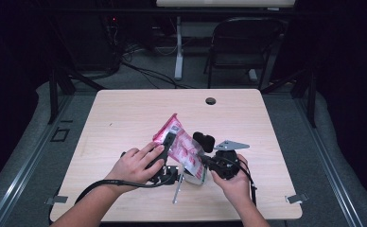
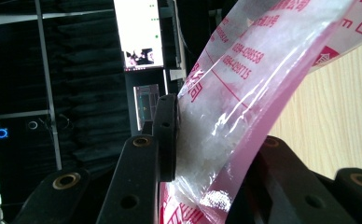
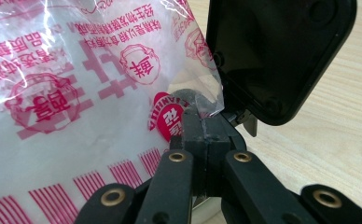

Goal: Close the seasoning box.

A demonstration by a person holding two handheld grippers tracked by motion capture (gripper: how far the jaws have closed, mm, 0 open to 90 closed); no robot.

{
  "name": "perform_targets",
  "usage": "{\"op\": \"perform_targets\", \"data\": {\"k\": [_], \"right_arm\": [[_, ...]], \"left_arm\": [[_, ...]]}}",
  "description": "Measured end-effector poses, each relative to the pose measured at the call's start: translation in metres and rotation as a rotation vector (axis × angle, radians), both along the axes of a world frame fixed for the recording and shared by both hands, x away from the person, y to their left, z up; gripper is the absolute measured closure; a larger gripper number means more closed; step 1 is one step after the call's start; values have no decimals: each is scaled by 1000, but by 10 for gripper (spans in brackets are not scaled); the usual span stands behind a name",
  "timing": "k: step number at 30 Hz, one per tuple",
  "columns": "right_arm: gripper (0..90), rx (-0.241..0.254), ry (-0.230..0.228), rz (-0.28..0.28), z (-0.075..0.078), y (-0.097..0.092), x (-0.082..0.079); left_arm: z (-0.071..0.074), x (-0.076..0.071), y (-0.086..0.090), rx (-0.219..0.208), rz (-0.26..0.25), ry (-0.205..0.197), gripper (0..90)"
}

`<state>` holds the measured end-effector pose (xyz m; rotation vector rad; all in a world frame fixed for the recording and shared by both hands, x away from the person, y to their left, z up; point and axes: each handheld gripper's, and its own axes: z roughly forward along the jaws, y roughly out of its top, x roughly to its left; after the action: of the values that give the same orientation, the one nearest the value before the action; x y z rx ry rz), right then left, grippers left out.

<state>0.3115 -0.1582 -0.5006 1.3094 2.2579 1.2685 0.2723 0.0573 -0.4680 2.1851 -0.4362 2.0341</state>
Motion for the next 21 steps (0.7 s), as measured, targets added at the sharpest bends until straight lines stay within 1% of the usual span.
{"op": "perform_targets", "data": {"k": [1, 7, 9, 11, 12, 13, 15, 17, 21], "right_arm": [[900, 0, 0, 1, 0, 0, 0], [900, -3, 0, 4, 0, 1, 0], [900, -2, 2, 7, -1, 1, 1], [900, 0, 3, 8, -1, 1, 1], [900, -3, 3, 10, -1, 1, 1], [900, -4, 5, 12, -1, 2, 1], [900, -4, 3, 11, -1, 2, 1], [900, -4, 2, 10, -1, 1, 1], [900, 1, 1, 7, -1, 0, 1]], "left_arm": [[-1, 0, 0, -3, 7, 8, 722], [-1, 1, 0, 11, 5, 2, 723], [-1, 0, 0, 8, 0, -1, 724], [0, -1, -1, 3, 0, 5, 727], [1, -2, -2, 17, -2, -4, 728], [2, -3, -2, 10, -5, 1, 729], [2, -3, -3, 8, -10, -3, 730], [3, -4, -4, 19, -19, -13, 730], [4, -4, -4, 23, -19, -11, 730]]}}
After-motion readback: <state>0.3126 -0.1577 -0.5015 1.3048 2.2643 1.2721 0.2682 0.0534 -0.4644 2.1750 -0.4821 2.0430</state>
